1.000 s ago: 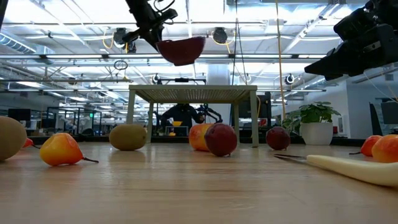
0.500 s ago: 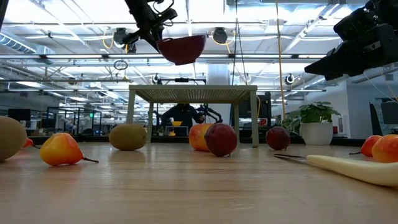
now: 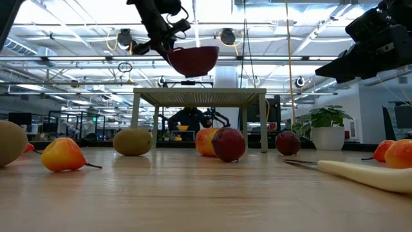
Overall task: Pick & Place Fruit
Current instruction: Put the violet strainer bowl on the shelf
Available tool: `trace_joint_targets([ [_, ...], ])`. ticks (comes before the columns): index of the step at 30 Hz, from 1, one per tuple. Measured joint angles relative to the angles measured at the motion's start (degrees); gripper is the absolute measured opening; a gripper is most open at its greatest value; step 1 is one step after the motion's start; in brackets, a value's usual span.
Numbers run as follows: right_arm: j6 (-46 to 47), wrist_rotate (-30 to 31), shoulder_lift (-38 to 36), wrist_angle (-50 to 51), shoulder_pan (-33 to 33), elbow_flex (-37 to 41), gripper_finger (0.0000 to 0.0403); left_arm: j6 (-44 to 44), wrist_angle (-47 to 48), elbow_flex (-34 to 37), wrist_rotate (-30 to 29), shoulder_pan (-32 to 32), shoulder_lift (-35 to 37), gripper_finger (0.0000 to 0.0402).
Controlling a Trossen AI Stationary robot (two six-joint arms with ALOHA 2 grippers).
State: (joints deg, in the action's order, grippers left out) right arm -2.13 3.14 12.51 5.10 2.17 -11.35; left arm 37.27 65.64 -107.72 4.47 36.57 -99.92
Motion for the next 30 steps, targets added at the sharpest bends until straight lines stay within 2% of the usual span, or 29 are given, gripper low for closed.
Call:
trace_joint_targets([
  [8, 1.5, 0.0, 0.0, 0.8, 0.0, 0.0, 0.0004, -4.0, 14.3, -19.1, -2.4, 1.4, -10.0, 0.0000],
  [11, 1.5, 0.0, 0.0, 1.3, 0.0, 0.0, 0.0004, -4.5, 19.6, -23.9, -3.0, 1.8, -13.1, 0.0000],
  [18, 1.5, 0.0, 0.0, 1.2, 0.0, 0.0, 0.0004, -5.1, 24.3, -25.1, -3.0, 1.9, -15.3, 0.0000],
  [25, 1.5, 0.0, 0.0, 1.2, 0.0, 0.0, 0.0004, -4.4, 24.2, -25.1, -3.0, 1.8, -15.4, 0.0000],
  [30, 1.5, 0.0, 0.0, 1.2, 0.0, 0.0, 0.0004, -5.2, 23.7, -23.7, -0.8, 1.8, -15.3, 0.0000],
])
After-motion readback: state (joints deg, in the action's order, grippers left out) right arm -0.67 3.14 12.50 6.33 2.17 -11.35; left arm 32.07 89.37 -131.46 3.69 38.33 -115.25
